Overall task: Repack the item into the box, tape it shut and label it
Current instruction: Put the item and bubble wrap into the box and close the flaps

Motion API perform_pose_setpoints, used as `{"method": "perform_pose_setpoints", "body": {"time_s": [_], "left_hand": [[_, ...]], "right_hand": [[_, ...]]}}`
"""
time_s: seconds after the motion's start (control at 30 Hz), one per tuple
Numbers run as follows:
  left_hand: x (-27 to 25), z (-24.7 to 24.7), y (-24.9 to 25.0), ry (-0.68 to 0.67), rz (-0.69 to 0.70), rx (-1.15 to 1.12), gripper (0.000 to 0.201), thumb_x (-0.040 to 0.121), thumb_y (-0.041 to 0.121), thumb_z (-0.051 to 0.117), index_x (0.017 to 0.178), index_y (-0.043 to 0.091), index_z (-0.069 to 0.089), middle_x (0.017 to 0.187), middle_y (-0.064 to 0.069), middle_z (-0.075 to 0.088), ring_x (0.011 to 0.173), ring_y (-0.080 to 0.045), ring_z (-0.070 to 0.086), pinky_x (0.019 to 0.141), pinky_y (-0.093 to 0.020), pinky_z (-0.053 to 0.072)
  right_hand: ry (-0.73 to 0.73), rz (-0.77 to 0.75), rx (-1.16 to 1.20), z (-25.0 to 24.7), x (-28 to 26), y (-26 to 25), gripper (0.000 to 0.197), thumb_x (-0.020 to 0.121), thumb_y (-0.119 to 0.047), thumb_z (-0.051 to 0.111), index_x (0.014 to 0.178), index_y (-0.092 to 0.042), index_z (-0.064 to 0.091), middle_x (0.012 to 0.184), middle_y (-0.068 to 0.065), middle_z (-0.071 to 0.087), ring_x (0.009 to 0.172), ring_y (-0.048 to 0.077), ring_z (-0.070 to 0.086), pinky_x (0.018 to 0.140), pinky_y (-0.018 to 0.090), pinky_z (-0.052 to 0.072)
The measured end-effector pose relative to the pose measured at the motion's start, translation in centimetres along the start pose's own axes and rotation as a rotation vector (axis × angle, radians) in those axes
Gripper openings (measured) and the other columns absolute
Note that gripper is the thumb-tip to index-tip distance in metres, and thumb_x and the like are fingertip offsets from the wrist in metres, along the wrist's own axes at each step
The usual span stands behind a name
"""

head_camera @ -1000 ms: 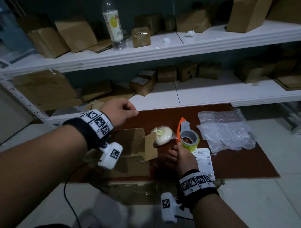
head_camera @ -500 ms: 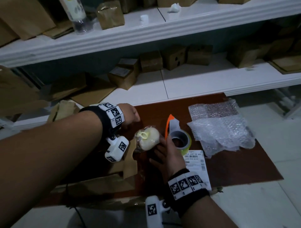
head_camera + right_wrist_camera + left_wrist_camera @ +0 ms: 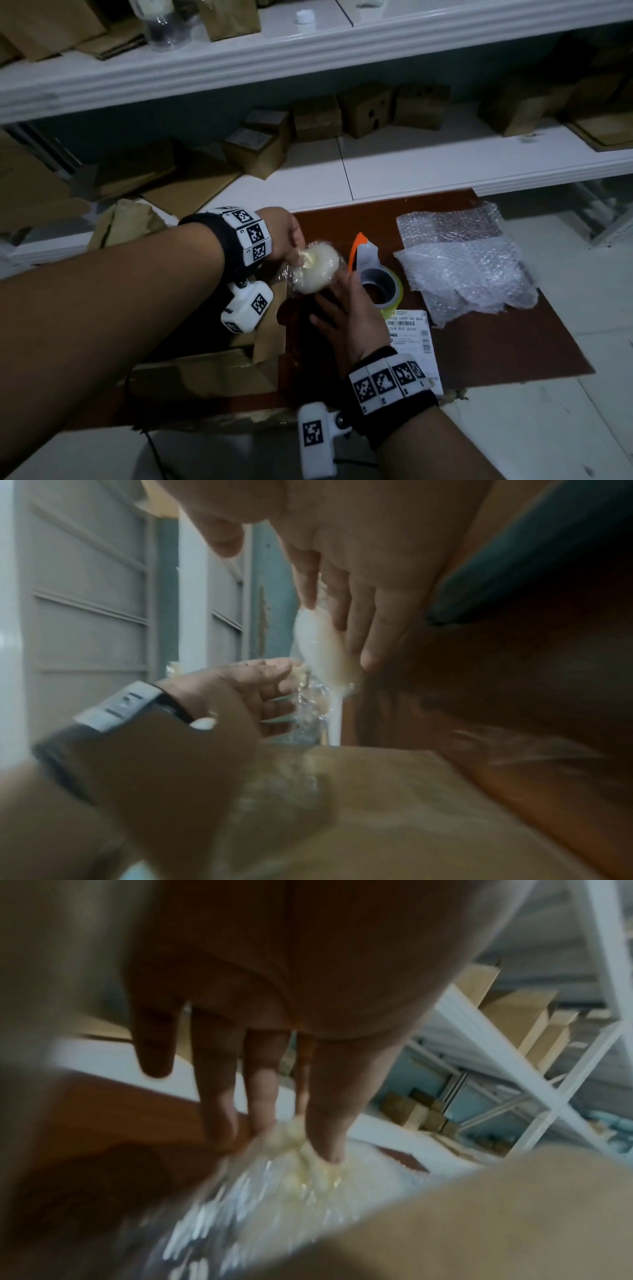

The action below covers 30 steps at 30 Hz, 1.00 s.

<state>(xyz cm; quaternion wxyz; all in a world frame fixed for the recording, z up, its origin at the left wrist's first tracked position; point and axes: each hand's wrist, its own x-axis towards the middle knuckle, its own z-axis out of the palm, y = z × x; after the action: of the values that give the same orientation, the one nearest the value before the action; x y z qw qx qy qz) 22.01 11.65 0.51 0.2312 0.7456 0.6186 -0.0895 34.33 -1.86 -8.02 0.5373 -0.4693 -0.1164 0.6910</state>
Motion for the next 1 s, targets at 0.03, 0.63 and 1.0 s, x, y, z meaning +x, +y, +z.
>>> {"method": "perform_pose_setpoints", "body": {"time_s": [0.03,0.63,1.0], "left_hand": [[-0.4,-0.3,0.1,0.056,0.011,-0.048,0.026,0.069,0.031,0.090,0.086,0.028,0.071,0.084,0.010,0.070,0.080,-0.010,0.064,0.069,-0.023,0.047],[-19.5,-6.7,-6.2,0.506,0.151,-0.519,0.023,0.075,0.014,0.084,0.092,0.021,0.071,0.084,-0.002,0.071,0.074,-0.017,0.066,0.073,-0.042,0.058],[-22.5,-0.6,-9.3,0.328,0.050,0.092,0.024,0.073,0.035,0.085,0.089,0.041,0.068,0.099,0.016,0.060,0.090,-0.006,0.056,0.082,-0.026,0.046]], "right_hand": [[-0.006,-0.021,0.012,0.1,-0.2,-0.3,0.044,0.102,-0.053,0.037,0.134,-0.031,0.058,0.128,-0.007,0.065,0.113,0.016,0.064,0.095,0.043,0.053],[-0.078,-0.046,-0.217,0.8,-6.4,0.7,0.033,0.101,-0.043,0.049,0.109,-0.017,0.067,0.108,0.003,0.073,0.098,0.029,0.064,0.082,0.043,0.051],[-0.083,0.033,-0.378,0.8,-8.5,1.1,0.028,0.102,-0.044,0.046,0.111,-0.022,0.061,0.105,0.001,0.067,0.102,0.022,0.067,0.084,0.043,0.056]]}}
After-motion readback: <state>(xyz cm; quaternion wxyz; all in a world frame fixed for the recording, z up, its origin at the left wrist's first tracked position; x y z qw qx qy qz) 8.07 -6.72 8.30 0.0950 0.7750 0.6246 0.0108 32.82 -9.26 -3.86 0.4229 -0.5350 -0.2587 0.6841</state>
